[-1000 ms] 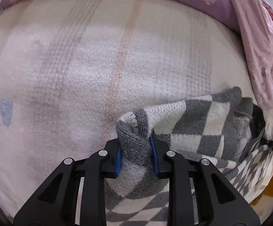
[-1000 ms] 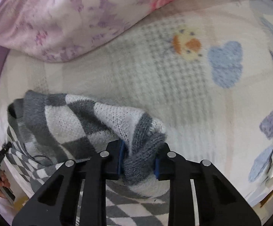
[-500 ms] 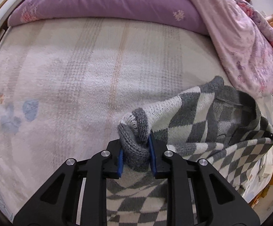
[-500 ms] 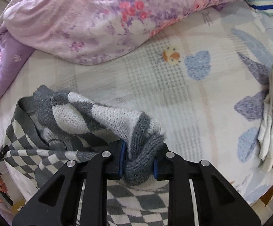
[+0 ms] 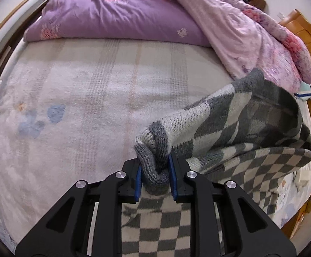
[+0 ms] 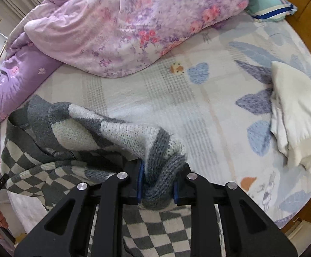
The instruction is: Fold large clothes
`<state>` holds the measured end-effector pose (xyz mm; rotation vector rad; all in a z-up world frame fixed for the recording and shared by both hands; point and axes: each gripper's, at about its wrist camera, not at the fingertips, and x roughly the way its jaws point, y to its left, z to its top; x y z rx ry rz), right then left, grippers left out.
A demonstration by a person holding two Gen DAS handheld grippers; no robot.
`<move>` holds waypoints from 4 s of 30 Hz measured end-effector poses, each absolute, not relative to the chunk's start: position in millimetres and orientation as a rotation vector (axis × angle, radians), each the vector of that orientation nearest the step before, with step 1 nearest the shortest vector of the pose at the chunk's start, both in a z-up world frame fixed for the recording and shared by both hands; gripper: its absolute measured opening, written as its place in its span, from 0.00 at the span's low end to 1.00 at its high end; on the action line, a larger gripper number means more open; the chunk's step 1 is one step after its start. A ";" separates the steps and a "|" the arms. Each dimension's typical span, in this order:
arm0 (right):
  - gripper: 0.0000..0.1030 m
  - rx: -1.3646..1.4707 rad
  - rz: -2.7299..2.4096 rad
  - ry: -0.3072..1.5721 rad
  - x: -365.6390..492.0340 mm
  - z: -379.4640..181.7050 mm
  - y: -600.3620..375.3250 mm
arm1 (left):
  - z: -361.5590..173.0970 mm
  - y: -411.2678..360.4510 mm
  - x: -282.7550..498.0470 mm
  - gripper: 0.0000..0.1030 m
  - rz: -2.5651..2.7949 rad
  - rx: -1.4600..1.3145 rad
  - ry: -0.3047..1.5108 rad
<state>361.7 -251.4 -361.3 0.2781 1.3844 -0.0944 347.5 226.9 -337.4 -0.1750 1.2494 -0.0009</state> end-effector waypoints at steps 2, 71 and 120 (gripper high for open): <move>0.17 0.280 -0.094 1.363 346.2 -354.3 -251.7 | -328.0 224.8 330.3 0.19 -0.005 -0.164 1.231; 0.63 0.522 -0.110 1.793 -34.5 -472.2 -240.7 | -460.0 182.5 -33.9 0.54 0.315 -0.318 1.610; 0.57 0.680 -0.284 1.681 228.3 -527.3 -344.9 | -508.5 281.9 196.2 0.38 0.172 -0.464 1.499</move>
